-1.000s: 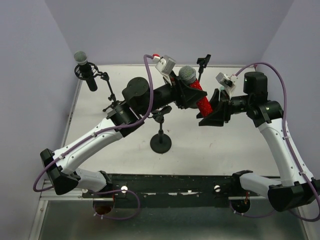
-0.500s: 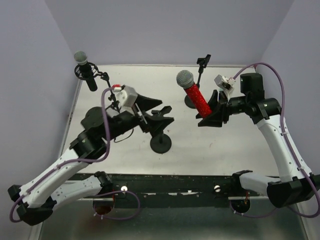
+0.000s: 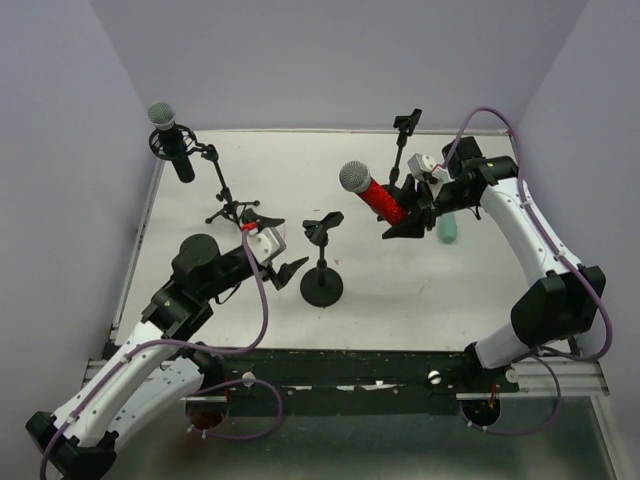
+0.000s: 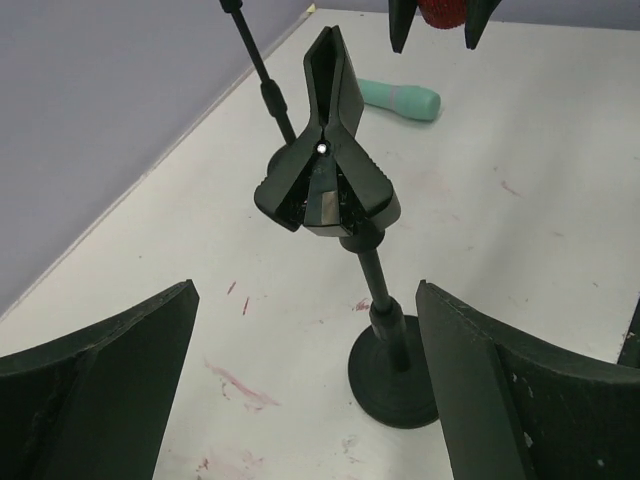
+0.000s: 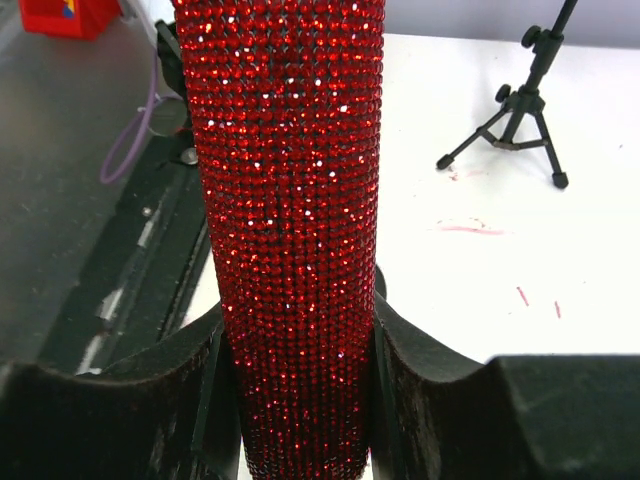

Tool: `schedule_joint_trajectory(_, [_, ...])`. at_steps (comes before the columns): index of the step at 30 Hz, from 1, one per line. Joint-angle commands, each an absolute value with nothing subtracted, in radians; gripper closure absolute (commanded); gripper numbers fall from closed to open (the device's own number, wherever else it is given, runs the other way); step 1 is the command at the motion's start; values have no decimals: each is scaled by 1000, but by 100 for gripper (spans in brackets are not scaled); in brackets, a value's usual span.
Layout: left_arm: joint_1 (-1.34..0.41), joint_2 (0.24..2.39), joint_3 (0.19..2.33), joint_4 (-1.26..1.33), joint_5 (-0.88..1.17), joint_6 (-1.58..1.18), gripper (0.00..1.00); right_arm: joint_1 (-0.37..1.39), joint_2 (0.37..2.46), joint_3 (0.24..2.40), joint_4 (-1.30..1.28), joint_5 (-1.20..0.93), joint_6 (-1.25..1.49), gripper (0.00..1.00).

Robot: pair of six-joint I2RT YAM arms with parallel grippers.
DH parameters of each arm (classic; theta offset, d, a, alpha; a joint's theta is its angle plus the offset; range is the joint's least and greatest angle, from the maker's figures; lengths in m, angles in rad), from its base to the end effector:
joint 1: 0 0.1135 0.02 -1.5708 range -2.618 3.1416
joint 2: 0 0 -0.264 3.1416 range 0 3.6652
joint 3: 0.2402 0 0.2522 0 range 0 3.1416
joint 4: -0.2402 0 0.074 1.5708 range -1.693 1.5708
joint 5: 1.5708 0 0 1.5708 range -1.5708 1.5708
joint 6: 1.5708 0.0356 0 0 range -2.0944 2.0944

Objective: Attach the microphones to the stand

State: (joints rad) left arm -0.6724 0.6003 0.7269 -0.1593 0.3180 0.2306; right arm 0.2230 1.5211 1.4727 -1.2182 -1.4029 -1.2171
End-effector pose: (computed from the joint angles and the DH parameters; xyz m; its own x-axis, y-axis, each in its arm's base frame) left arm 0.1068 -0.0992 0.3496 0.1662 0.1452 -0.9753 0.8198 0.5293 0.2185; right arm 0.2638 0.0958 0.3490 -0.0174 -0.1647 -0.9862 -0.9854 -0.1641 0.0448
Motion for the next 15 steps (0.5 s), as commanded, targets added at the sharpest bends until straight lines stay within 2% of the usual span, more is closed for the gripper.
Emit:
schedule_joint_trajectory(1, [-608, 663, 687, 78, 488, 258, 3, 250, 1592, 1526, -1419, -1440, -1525, 100])
schedule_joint_trajectory(10, [-606, 775, 661, 241, 583, 176, 5, 275, 1654, 1543, -1420, -1450, -1532, 100])
schedule_joint_trajectory(15, [-604, 801, 649, 264, 586, 161, 11, 275, 1678, 1565, -1420, -1447, -1522, 100])
